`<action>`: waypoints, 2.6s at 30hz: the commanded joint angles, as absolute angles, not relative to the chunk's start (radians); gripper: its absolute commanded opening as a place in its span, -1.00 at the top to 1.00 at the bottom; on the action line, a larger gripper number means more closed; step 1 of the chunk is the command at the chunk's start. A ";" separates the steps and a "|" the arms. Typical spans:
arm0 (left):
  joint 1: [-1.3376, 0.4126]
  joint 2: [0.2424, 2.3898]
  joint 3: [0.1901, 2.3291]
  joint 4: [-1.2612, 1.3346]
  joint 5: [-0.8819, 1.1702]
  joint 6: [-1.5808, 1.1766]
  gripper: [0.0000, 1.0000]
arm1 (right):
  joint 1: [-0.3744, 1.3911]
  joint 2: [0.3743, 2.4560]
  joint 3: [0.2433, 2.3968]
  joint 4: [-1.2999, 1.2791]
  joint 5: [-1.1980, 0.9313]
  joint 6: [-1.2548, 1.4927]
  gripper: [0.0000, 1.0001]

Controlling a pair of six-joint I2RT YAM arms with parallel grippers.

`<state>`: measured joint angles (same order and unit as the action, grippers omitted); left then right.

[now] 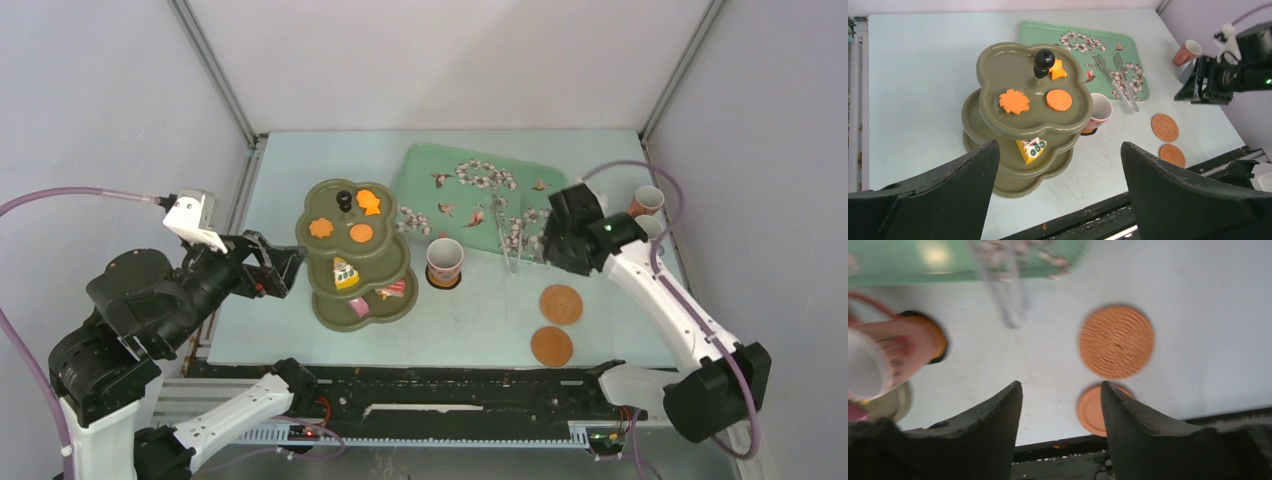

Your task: Serve the afternoon tea

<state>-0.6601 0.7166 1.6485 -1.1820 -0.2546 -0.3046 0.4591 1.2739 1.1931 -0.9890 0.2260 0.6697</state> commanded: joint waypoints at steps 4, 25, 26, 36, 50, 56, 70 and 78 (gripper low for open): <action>-0.665 0.733 1.648 -1.143 -0.220 -0.287 -0.97 | 0.321 1.221 0.913 -0.922 0.272 0.760 0.07; -0.664 0.744 1.672 -1.160 -0.194 -0.346 -0.97 | 0.538 1.563 0.819 -0.602 0.186 0.909 0.66; -0.665 0.746 1.672 -1.158 -0.190 -0.349 -0.97 | 0.579 1.571 0.819 -0.584 0.169 0.933 0.66; -0.665 0.753 1.673 -1.161 -0.159 -0.351 -0.97 | 0.887 1.641 0.824 -0.385 0.132 1.083 0.67; -0.665 0.746 1.687 -1.187 -0.155 -0.362 -0.97 | 1.047 1.709 0.894 -0.318 0.183 1.118 0.72; -0.665 0.735 1.675 -1.177 -0.160 -0.371 -0.97 | 1.052 1.672 0.894 -0.370 0.203 1.115 0.71; -0.665 0.726 1.591 -1.089 -0.149 -0.375 -0.97 | 0.914 1.181 1.267 -0.913 0.376 0.793 -0.28; -0.666 0.728 1.586 -1.084 -0.168 -0.362 -0.97 | 0.202 1.070 1.272 -0.931 0.247 0.571 -0.38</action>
<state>-0.6609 0.7300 1.5719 -1.1236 -0.1650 -0.3660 0.4599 1.0294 1.2667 -0.8726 0.3122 0.7238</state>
